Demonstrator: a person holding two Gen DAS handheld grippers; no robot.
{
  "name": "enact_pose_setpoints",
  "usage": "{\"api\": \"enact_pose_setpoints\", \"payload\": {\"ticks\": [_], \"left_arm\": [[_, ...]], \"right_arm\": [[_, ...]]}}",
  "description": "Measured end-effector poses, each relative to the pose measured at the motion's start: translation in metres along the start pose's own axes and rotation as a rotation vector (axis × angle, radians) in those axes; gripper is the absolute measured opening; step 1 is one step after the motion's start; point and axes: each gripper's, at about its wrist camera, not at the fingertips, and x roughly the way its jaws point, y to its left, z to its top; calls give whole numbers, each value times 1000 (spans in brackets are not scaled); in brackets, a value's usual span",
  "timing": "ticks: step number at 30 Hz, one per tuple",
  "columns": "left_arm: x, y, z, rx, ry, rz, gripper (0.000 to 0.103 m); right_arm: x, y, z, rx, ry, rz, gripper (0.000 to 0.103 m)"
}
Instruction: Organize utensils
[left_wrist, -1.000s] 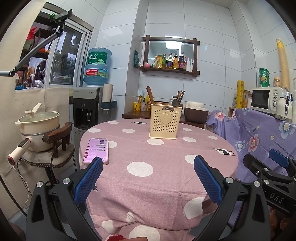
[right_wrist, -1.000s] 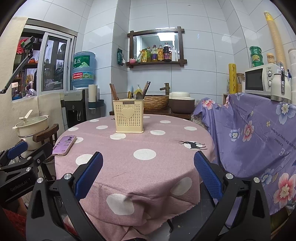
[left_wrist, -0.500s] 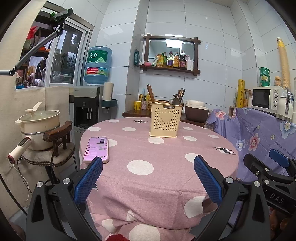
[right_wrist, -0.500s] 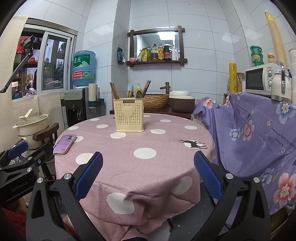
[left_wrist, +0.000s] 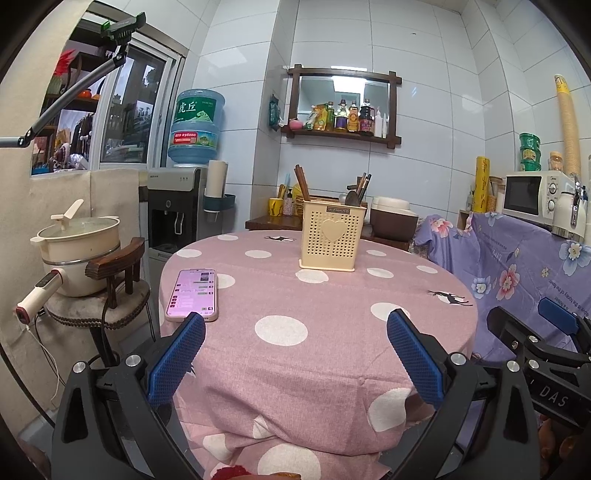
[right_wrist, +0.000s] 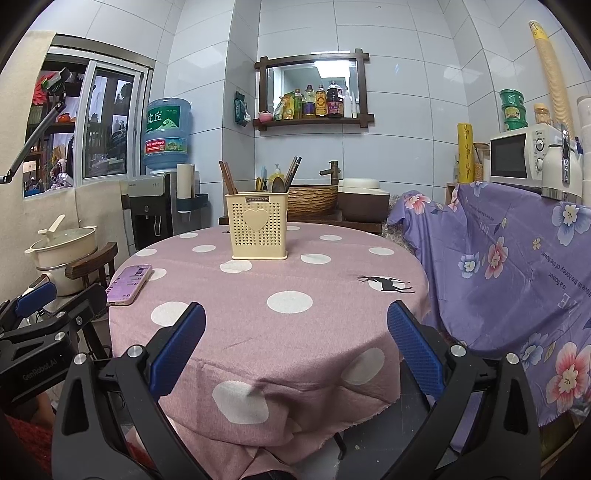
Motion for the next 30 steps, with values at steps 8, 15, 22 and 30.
{"api": "enact_pose_setpoints", "payload": {"ticks": [8,15,22,30], "left_arm": [[0,0,0,0,2,-1,98],[0,0,0,-1,2,-1,98],[0,0,1,-1,2,0,98],[0,0,1,-1,2,-1,98]], "right_arm": [[1,-1,-3,0,4,1,97],[2,-1,-2,0,5,1,97],[2,0,-5,-1,8,1,97],[3,-1,-4,-2,10,1,97]]}}
